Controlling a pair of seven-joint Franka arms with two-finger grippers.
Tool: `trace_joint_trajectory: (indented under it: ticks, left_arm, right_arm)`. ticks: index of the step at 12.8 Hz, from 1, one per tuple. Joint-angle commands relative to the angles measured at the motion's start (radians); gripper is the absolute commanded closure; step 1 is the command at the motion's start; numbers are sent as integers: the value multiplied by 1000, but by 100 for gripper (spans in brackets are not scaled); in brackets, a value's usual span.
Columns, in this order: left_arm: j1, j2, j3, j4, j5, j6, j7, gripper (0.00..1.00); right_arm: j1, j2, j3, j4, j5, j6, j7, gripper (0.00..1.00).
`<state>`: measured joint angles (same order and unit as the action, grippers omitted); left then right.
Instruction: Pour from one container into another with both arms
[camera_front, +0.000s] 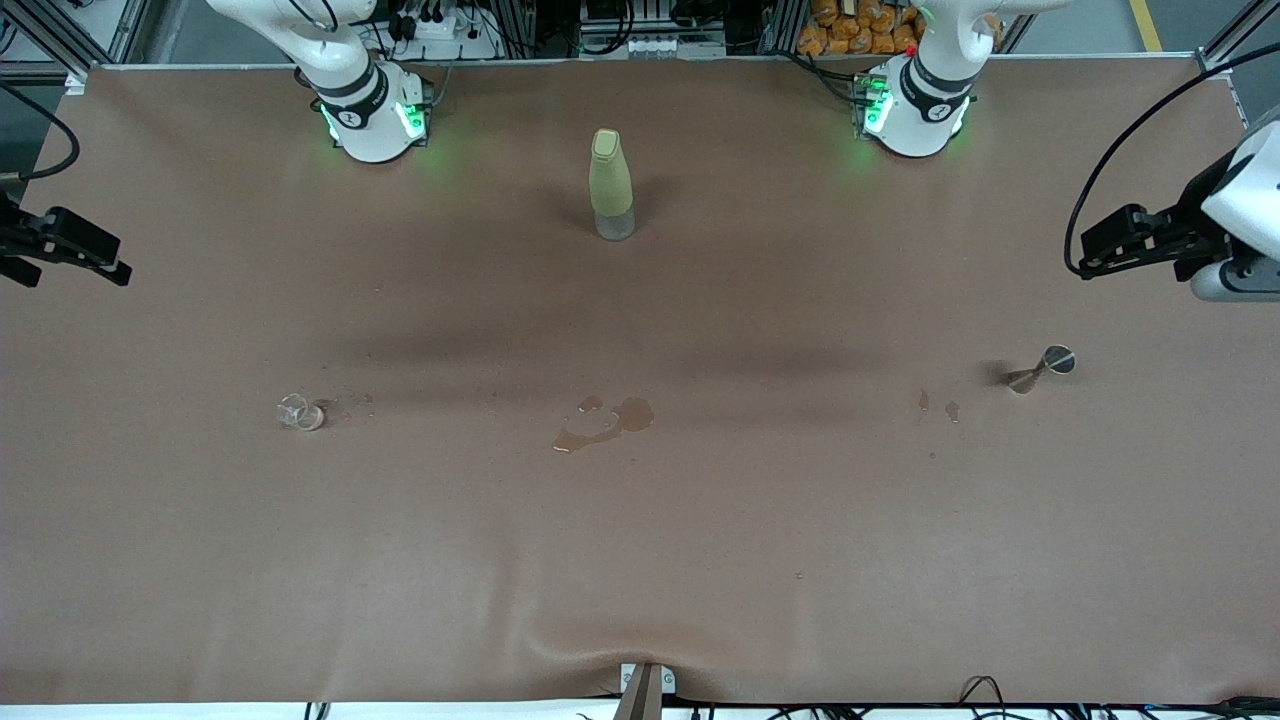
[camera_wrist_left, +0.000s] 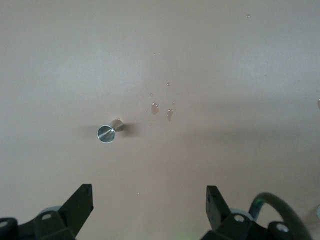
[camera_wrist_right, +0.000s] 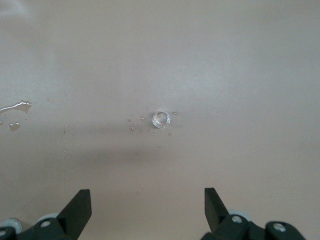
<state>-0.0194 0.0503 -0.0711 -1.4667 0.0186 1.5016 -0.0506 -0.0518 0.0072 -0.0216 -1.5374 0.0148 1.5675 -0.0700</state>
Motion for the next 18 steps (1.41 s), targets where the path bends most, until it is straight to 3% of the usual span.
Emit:
trace_joint_trajectory:
  ticks: [1, 9, 18]
  left_arm:
    - [4, -20, -6, -15, 11, -8, -14, 0]
    - [4, -4, -1, -15, 6, -11, -18, 0]
    - [1, 74, 4, -7, 50, -4, -388, 0]
  right_arm:
    - [6, 13, -3, 26, -16, -7, -2, 0]
    - [1, 13, -3, 39, -22, -7, -14, 0]
    - [6, 14, -3, 40, -22, -3, -14, 0]
